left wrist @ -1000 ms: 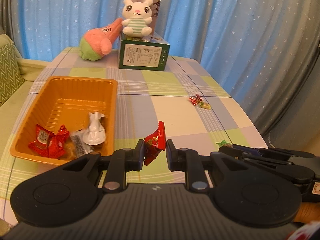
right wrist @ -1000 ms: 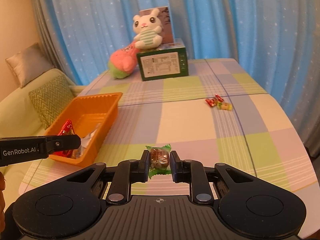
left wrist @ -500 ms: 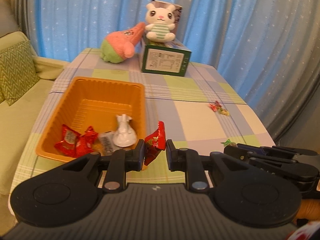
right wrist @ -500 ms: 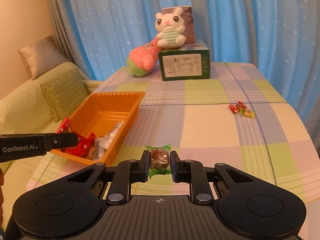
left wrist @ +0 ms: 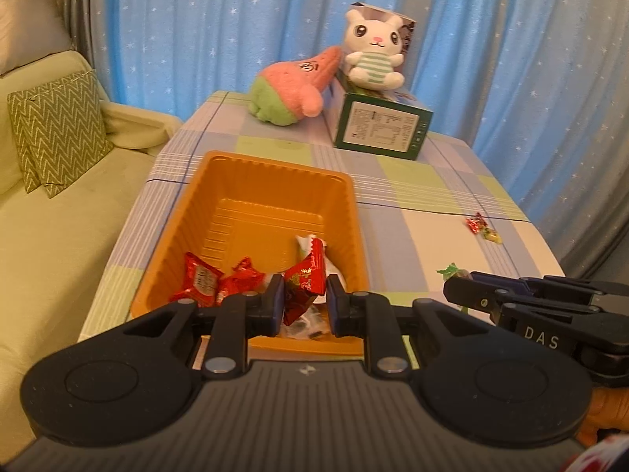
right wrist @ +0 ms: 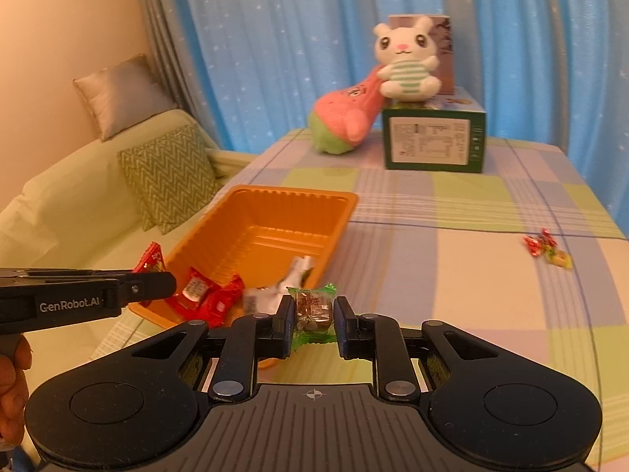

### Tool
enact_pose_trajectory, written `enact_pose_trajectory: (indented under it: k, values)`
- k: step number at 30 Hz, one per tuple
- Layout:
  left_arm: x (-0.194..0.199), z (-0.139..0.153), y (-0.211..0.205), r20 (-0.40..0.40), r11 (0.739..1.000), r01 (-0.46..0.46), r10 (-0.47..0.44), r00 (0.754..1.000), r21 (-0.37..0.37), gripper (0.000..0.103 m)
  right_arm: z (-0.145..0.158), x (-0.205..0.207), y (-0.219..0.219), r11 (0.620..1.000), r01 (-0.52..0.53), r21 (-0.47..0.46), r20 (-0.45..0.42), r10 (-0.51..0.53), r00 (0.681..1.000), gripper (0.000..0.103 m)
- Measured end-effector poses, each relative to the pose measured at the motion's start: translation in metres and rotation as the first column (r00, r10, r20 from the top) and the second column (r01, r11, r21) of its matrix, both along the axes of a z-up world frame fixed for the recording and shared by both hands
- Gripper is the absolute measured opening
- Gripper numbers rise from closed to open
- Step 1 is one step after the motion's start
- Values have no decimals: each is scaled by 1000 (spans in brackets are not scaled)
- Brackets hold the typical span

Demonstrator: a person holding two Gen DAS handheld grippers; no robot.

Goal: Organize snacks
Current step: 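Carry the green candy with the right tool while the left tool carries the red candy to the tray, then lower both tools into the orange tray and open them to release the candies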

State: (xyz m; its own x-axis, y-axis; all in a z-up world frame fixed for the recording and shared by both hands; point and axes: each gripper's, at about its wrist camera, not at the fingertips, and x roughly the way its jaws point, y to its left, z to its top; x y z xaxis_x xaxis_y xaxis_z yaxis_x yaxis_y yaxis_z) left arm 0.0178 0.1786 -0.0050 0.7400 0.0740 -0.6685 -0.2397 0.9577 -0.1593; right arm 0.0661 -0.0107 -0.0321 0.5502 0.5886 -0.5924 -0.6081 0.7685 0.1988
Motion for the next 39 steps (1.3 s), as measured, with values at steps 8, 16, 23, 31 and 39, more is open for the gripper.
enact_pose_trajectory:
  k: [8,16,23,31,39]
  values:
    - [14,-10,23,-28,1000,-21,21,999,7,20,-10,21,30,999,-35,-2,-24,35,999,21]
    - [31,-22,41,-50,1000,-23,23,998,8,20,-19,42,51,998,-58,-10,-43,58,997,21]
    - [49,-31,56,-70,1000,-19,21,997,17,20,-27,60,67,998,-69,-15,-55,68,996,21]
    - [73,-42,72,-91,1000,-1,4,996,31,20,-37,84,81,998,-65,-16,-76,63,995,21]
    - [90,-54,81,-108,999,12,-8,994,32,24,-43,95,89,998,-64,-5,-93,63,994,21]
